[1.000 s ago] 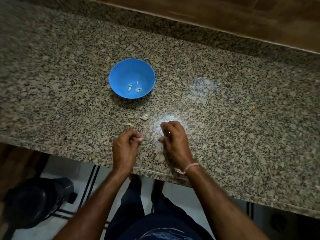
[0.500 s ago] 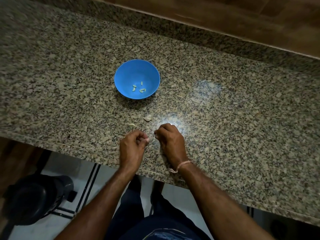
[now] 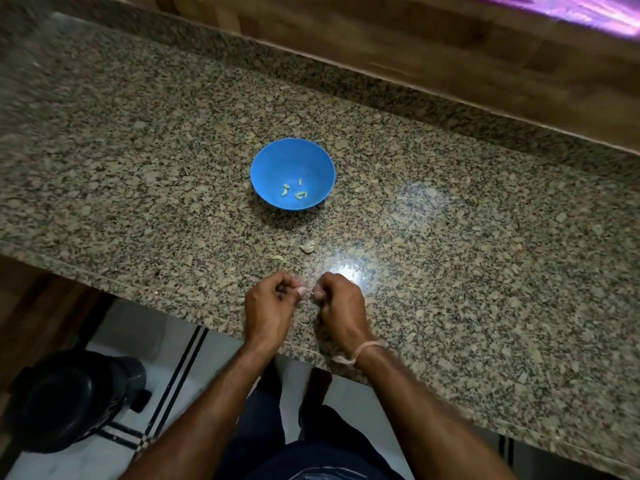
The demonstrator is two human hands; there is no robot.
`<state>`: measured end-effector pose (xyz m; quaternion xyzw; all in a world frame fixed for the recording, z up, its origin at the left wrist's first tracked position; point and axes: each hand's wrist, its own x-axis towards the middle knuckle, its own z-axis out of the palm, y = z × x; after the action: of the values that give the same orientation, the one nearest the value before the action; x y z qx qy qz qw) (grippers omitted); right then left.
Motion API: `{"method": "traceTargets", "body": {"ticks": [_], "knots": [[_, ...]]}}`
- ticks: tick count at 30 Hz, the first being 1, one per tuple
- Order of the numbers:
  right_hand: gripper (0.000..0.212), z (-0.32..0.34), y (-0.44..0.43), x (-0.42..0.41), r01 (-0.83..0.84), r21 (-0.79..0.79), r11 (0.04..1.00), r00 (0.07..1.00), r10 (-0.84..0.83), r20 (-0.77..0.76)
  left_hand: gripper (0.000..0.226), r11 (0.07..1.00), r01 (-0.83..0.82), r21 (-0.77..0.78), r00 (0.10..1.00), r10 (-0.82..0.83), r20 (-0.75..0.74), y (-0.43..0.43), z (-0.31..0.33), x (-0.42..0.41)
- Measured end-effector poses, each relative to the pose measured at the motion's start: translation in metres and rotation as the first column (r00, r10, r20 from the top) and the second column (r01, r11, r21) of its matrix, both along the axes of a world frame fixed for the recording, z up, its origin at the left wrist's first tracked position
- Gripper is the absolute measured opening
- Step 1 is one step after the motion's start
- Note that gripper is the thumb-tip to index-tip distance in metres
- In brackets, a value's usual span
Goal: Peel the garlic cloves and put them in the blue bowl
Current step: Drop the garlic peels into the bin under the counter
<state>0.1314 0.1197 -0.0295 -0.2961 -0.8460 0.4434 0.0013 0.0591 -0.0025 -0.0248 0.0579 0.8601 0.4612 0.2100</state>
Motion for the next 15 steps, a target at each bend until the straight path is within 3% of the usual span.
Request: {"method": "traceTargets", "body": {"ticks": [2,4,6,10,15], "knots": [[0.017,0.008,-0.005,-0.005,0.169,-0.459,0.872,0.985,-0.169,0.041,0.009,0.999,-0.055,0.002,0.998,0.055,-0.01,-0.011,0.006,0.0],[0.014,0.016,-0.016,-0.013,0.275,-0.708,0.65,0.958,-0.244,0.148,0.009,0.992,-0.113,0.049,0.993,0.114,-0.011,-0.025,0.011,0.0],[0.017,0.028,-0.036,-0.026,0.287,-0.801,0.526,0.954,-0.235,0.187,0.01,0.979,-0.175,0.101,0.984,0.177,-0.014,-0.047,0.016,-0.001],[0.038,0.045,-0.092,-0.052,0.207,-0.902,0.379,0.975,-0.158,0.158,0.011,0.934,-0.321,0.159,0.944,0.329,-0.025,-0.102,0.026,-0.007],[0.051,0.033,-0.203,-0.084,0.113,-0.922,0.37,0.992,0.005,0.124,0.014,0.848,-0.499,0.179,0.859,0.512,-0.03,-0.214,0.021,-0.013]]}}
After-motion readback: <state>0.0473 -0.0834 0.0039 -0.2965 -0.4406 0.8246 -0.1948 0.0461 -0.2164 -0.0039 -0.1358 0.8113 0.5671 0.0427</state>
